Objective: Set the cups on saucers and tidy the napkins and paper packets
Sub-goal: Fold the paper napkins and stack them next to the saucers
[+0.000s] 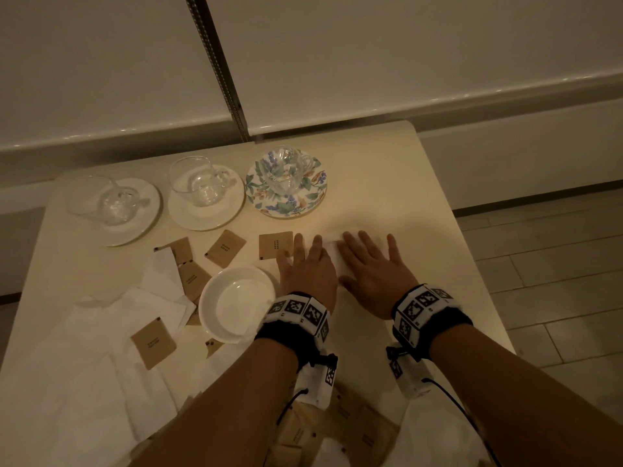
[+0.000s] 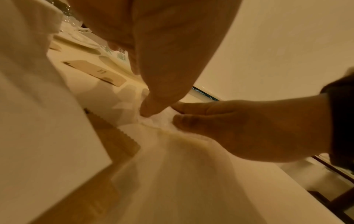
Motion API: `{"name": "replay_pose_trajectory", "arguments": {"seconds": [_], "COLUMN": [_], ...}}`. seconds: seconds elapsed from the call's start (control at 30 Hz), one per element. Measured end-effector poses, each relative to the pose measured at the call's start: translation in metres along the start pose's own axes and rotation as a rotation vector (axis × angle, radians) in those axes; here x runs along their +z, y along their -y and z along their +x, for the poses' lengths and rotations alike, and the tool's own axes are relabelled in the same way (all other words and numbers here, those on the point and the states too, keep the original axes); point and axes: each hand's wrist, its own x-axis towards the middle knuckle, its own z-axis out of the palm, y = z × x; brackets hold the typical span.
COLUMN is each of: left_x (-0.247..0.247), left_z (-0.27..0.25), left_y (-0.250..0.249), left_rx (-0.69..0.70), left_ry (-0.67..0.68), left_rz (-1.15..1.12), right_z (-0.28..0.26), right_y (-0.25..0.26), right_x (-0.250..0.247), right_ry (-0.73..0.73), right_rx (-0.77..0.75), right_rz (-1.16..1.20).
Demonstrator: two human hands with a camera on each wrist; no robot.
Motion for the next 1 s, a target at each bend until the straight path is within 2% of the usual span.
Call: {"name": "replay_pose_trajectory", "arguments": {"seconds": [0.13,0.23,0.33,0.47,0.57,0.63,0.67,0.83,0.9,1.0], "left_x": [0.004,0.008,0.007,0.003,-0.001,-0.006,-0.008,-0.003,0.004,0.023], "left_z": [-0.004,-0.007,-0.004,0.001,0.002,-0.002,-0.006,-0.037,-0.058,-0.095], "left_y": [-0.003,-0.007,-0.007,-0.006,-0.004,-0.003,-0.002,-0.005,-0.009,-0.019], "left_rx": [-0.01,-0.006,0.01,-0.009,0.004,0.019,0.026,0.136,0.188,0.285], "left_ry": [-0.119,-0.167,-0.141,-0.039,-0.054,-0.137,-0.174,-0.226,-0.21,-0.154], "left_rz": [-0.007,-0.019,0.002,-0.029,-0.072,-0.099,-0.103,-0.101,-0.173,-0.284], "right_z": [-0.002,-0.001,-0.001,-0.005,-0.02,-0.036,-0.045,-0.098,-0.118,-0.148], "right_y": [-0.009,-0.004,-0.001,0.001,0.011,0.015,0.016,0.023,0.025,0.026], "right_x": [-0.001,-0.004,-0.006,-0.014,-0.027,-0.036,-0.039,-0.034,-0.026,-0.008], "right_ry": [-0.014,-0.041,-0.002,0.033,-0.071,-0.182,-0.169,0.361,0.432,0.42], "right_rx": [0.111,0.032,0.027,0.127,0.177,0.219,0.222,0.165,0.152,0.198], "right_rz": [-0.028,-0.033,0.032,0.09,0.178,0.212,0.208,0.133,0.03,-0.088]}}
